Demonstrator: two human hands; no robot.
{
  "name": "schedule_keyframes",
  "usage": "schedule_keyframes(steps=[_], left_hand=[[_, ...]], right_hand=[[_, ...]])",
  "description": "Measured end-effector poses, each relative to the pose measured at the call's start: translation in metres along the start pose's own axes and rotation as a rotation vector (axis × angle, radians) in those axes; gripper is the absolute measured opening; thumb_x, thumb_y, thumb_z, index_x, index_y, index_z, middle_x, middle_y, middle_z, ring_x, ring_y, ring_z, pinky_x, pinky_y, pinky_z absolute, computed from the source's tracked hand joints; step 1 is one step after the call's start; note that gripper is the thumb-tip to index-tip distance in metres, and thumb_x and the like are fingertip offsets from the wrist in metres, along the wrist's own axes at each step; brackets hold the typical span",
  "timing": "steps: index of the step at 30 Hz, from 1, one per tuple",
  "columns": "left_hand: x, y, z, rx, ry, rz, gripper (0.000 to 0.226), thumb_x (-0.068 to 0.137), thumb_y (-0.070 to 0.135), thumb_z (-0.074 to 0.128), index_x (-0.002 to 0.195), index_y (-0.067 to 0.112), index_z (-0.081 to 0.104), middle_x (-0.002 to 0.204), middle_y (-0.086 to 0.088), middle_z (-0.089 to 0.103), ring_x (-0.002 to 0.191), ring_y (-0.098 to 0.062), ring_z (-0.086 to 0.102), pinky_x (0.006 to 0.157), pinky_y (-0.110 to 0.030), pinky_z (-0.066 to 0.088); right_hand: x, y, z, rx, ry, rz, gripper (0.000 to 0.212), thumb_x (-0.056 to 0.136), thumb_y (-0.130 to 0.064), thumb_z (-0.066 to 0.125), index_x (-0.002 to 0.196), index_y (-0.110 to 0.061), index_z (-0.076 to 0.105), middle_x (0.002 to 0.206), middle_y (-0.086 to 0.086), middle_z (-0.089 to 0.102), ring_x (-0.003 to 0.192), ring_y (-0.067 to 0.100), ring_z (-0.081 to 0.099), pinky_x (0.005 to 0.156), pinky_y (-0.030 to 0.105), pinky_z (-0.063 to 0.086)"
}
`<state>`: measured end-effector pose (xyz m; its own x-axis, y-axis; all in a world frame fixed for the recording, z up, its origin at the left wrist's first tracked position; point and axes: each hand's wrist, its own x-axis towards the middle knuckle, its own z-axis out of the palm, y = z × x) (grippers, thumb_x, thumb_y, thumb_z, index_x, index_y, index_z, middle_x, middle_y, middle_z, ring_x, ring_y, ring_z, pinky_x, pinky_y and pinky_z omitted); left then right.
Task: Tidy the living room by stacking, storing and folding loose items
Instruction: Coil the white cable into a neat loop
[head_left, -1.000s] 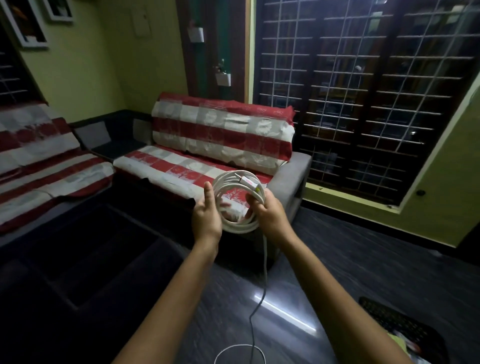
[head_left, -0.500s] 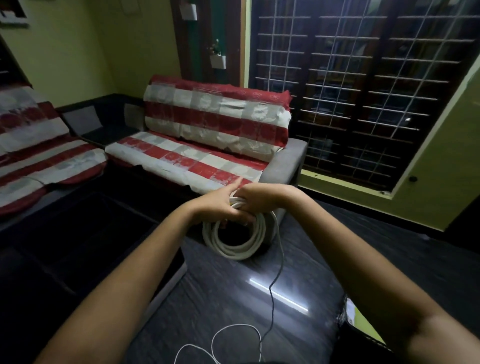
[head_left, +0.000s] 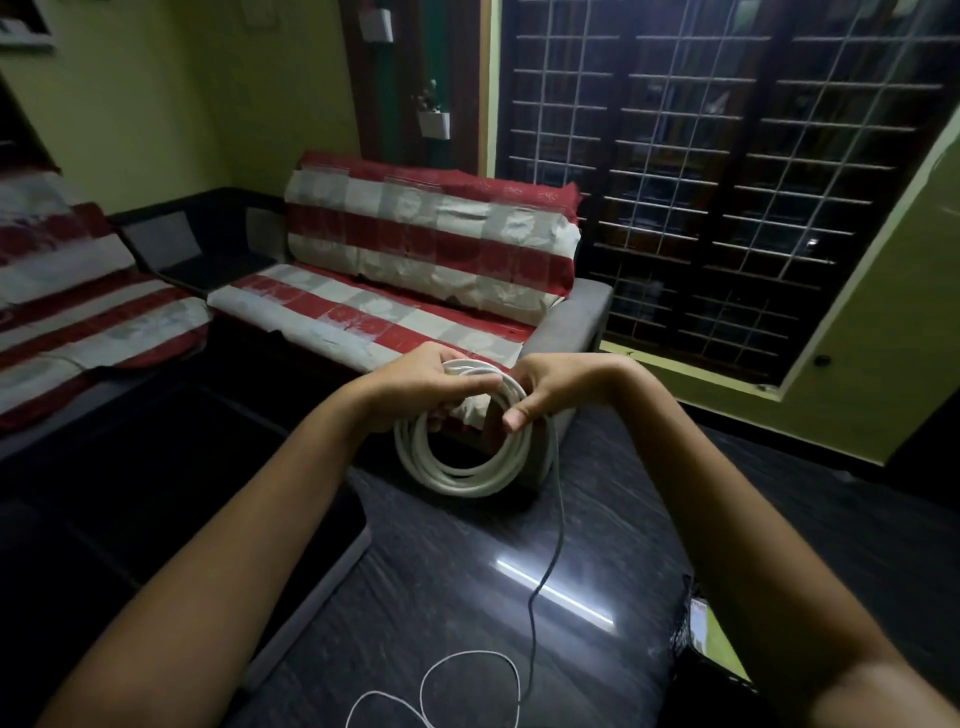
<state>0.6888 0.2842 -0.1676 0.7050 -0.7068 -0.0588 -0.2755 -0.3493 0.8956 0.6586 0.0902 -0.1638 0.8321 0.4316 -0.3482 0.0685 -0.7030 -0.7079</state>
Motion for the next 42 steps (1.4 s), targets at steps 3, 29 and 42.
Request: schedule_keyframes(steps=[3, 29, 42], left_hand=[[0.002, -0.003, 0.004, -0.099, 0.12, 0.03, 0.039, 0.087, 0.033, 0.066, 0.104, -0.003, 0.067, 0.058, 0.001, 0.046, 0.048, -0.009, 0.044, 0.044, -0.022, 0.039], [0.006, 0.02, 0.0, -0.657, 0.864, 0.223, 0.015, 0.092, 0.031, 0.061, 0.086, 0.018, 0.065, 0.05, 0.009, 0.04, 0.042, -0.009, 0.034, 0.042, -0.026, 0.03], [0.008, 0.012, 0.036, -0.639, 0.97, 0.322, 0.028, 0.092, 0.035, 0.06, 0.107, 0.012, 0.067, 0.087, -0.027, 0.065, 0.082, -0.05, 0.06, 0.075, -0.055, 0.052]], right_hand=[[-0.005, 0.008, 0.0, 0.034, 0.078, -0.038, 0.09, 0.045, -0.069, 0.079, 0.101, 0.001, 0.068, 0.09, 0.009, 0.069, 0.081, 0.016, 0.063, 0.074, 0.029, 0.049], [0.013, 0.023, 0.079, 1.087, 0.502, -0.421, 0.07, 0.05, -0.065, 0.081, 0.09, -0.014, 0.055, 0.065, -0.006, 0.054, 0.046, 0.0, 0.037, 0.039, 0.01, 0.033], [0.02, -0.015, 0.102, 1.185, 0.71, -0.378, 0.057, 0.085, -0.034, 0.068, 0.129, -0.005, 0.048, 0.117, 0.019, 0.065, 0.109, 0.032, 0.063, 0.102, 0.051, 0.045]])
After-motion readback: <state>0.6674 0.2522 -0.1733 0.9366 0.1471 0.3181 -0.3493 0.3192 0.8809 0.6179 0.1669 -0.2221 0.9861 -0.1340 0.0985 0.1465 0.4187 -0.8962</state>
